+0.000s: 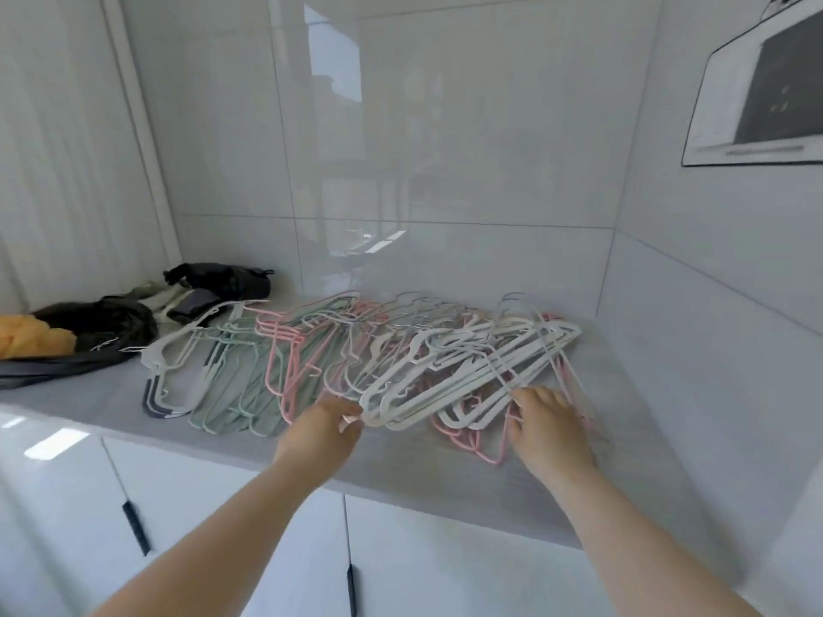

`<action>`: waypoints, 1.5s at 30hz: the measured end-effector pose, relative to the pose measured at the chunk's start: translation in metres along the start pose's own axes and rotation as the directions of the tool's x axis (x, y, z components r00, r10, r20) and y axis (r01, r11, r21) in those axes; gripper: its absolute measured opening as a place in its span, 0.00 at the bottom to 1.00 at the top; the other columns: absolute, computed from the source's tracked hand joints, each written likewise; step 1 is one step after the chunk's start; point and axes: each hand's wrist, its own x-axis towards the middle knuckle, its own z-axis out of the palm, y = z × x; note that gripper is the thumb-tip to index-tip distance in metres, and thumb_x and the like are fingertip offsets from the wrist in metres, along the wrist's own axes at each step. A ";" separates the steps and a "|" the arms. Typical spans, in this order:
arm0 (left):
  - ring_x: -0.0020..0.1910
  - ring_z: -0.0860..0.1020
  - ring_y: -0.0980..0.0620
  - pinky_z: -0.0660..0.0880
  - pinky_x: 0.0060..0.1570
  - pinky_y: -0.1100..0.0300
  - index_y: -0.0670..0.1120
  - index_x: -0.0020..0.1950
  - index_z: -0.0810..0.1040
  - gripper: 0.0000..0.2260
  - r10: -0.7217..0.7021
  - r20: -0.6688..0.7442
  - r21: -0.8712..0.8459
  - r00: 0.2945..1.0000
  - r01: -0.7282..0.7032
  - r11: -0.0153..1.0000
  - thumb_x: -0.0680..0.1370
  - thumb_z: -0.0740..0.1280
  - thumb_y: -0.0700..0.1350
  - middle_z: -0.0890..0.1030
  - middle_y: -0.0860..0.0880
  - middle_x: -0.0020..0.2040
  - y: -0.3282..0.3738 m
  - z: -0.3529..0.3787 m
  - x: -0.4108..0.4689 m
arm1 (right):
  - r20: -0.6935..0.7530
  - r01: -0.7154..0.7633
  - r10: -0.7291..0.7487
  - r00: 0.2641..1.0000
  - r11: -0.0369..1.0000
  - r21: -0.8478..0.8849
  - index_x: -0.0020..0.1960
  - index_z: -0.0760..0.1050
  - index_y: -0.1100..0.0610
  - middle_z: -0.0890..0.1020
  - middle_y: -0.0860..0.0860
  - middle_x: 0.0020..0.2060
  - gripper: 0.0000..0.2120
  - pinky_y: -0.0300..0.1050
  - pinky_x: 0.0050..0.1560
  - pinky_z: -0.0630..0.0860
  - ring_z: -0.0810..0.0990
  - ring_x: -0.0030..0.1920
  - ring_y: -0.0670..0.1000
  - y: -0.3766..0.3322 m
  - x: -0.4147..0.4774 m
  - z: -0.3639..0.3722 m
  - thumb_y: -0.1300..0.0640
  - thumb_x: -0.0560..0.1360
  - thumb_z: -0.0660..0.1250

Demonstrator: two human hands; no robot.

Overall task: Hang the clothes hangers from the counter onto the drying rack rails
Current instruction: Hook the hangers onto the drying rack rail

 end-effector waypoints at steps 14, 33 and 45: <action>0.57 0.74 0.48 0.65 0.56 0.57 0.48 0.55 0.75 0.14 -0.103 -0.012 0.449 0.995 0.098 0.888 0.80 0.53 0.53 0.77 0.49 0.57 0.032 0.049 0.112 | 0.085 -0.096 0.079 0.993 0.971 0.221 0.65 0.66 0.55 0.77 0.50 0.52 0.16 0.43 0.41 0.72 0.79 0.47 0.52 0.031 0.110 0.049 0.56 0.78 0.57; 0.28 0.71 0.48 0.66 0.31 0.58 0.44 0.47 0.72 0.04 -0.378 -0.335 -0.195 0.863 0.329 0.924 0.79 0.59 0.42 0.75 0.47 0.31 -0.031 -0.025 0.088 | 0.114 -0.335 0.319 0.941 0.924 0.185 0.65 0.65 0.62 0.74 0.59 0.60 0.16 0.49 0.53 0.71 0.75 0.58 0.60 0.043 0.140 0.040 0.64 0.78 0.51; 0.30 0.71 0.51 0.64 0.31 0.60 0.50 0.42 0.70 0.05 -0.422 -0.413 -0.252 0.808 0.343 0.905 0.78 0.62 0.47 0.75 0.51 0.33 -0.050 -0.076 0.012 | -0.043 0.032 -0.030 0.999 0.998 0.047 0.72 0.60 0.58 0.66 0.57 0.68 0.23 0.50 0.66 0.63 0.64 0.68 0.58 -0.051 0.124 -0.005 0.55 0.78 0.57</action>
